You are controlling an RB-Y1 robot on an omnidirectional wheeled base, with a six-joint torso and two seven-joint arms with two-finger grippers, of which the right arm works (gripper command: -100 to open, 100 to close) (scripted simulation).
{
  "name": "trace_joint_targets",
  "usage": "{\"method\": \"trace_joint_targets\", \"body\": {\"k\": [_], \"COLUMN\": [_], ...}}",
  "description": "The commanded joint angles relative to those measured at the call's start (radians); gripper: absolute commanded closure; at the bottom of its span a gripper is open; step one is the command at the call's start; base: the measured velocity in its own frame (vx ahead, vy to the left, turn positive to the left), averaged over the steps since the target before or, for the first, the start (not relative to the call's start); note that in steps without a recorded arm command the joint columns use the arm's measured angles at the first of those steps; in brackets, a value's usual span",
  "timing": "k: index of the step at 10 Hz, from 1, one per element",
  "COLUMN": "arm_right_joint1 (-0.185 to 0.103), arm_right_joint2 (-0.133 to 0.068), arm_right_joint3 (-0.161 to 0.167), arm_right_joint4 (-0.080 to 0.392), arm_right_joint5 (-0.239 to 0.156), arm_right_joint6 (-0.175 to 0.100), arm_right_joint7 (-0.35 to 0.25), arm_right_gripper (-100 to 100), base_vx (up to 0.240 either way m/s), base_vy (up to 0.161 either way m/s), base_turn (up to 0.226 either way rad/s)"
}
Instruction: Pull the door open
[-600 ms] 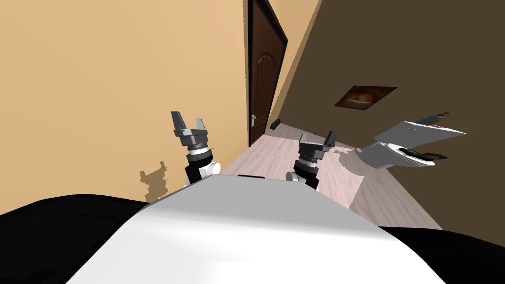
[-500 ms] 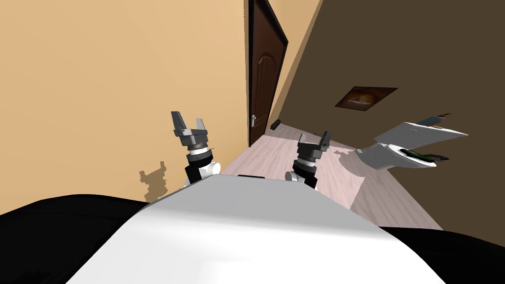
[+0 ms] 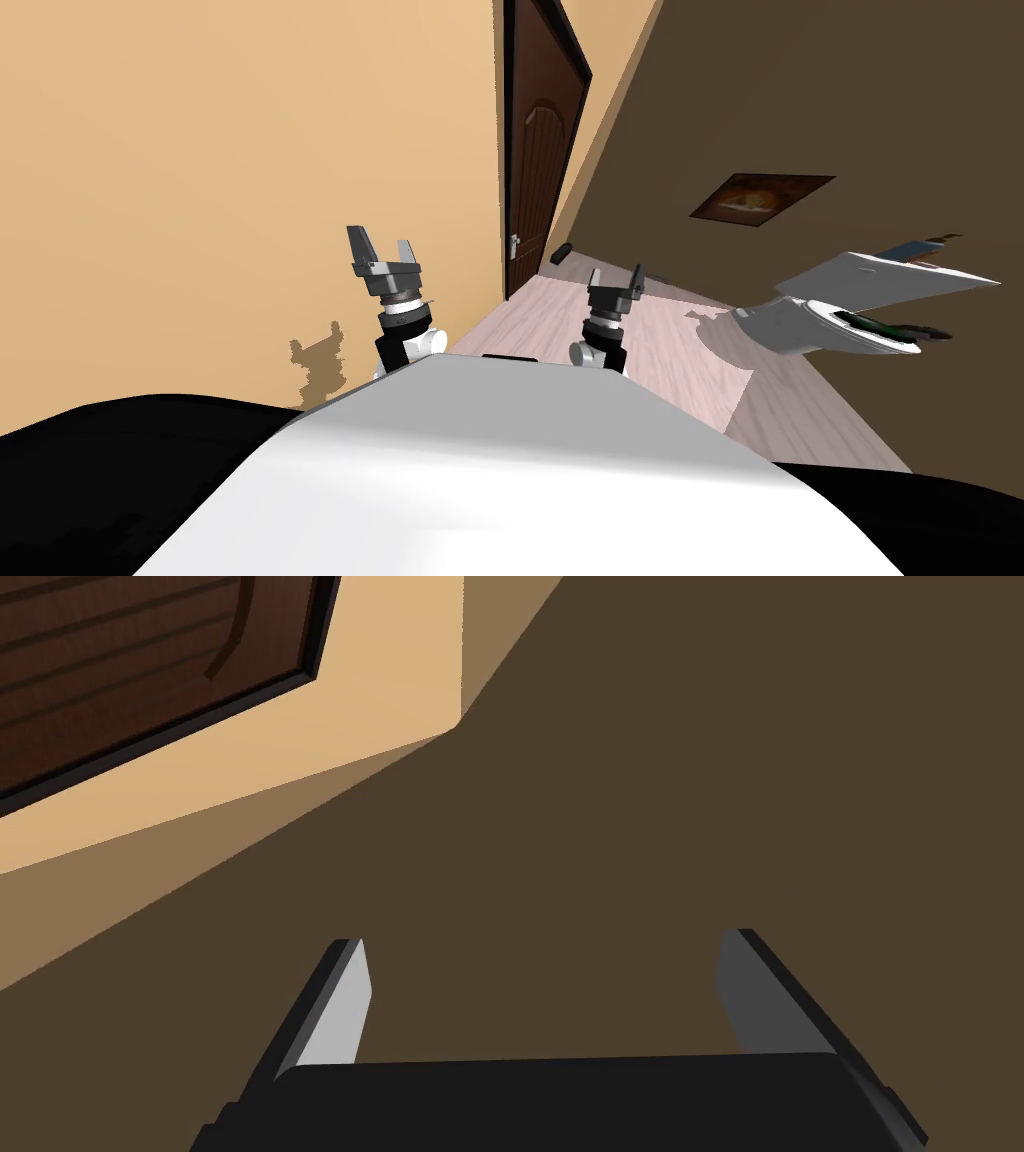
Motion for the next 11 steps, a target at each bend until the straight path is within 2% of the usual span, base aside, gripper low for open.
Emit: {"method": "trace_joint_targets", "body": {"k": [1,2,11], "arm_right_joint1": [-0.016,-0.038,-0.154], "arm_right_joint2": [-0.011,-0.022,-0.077], "arm_right_joint3": [0.025,0.049,0.178], "arm_right_joint4": [0.025,0.051,0.186], "arm_right_joint5": [-0.016,-0.034,-0.129], "arm_right_joint6": [-0.005,-0.005,-0.003], "arm_right_joint7": [-0.030,-0.059,-0.216], "arm_right_gripper": [-100,-100,-100], "base_vx": [0.107,0.119,0.091], "base_vy": [-0.042,-0.026,-0.032], "base_turn": [0.035,0.040,0.036]}}
